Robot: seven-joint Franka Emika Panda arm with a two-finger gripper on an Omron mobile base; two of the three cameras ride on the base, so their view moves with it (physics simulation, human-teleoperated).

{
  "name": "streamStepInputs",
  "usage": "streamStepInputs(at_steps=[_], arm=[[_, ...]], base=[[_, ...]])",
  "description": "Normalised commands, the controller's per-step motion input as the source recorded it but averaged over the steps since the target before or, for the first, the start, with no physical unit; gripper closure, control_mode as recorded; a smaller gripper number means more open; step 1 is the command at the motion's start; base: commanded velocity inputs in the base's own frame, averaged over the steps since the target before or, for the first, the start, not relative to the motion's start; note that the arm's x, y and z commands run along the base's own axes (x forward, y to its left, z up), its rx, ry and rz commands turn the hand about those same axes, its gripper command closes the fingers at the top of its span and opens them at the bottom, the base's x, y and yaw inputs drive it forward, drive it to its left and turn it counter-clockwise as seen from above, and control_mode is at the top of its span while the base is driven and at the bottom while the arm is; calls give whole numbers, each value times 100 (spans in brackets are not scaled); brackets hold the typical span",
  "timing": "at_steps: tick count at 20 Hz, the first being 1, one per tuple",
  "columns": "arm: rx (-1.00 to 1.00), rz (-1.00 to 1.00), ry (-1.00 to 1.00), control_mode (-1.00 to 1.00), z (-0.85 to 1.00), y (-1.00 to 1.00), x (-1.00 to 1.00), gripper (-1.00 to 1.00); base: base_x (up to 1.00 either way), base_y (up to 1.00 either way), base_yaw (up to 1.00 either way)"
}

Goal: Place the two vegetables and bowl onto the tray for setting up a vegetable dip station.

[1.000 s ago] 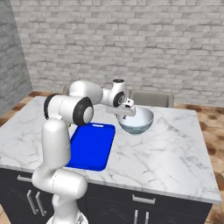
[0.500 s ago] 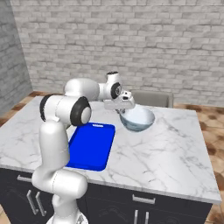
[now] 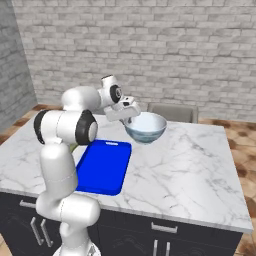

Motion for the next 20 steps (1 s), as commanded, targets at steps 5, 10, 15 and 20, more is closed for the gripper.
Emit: streamStepInputs(at_steps=[5,10,15,20], arm=[[0,-15,3,-100,27,46,-60,100],[-2,-6,3,-100,19,63,-56,100],[0,3,3,-100,-19,74,-43,100],[0,10,0,-100,-33,48,-18,100]], base=[[0,0,0],[0,0,0],[0,0,0],[0,0,0]])
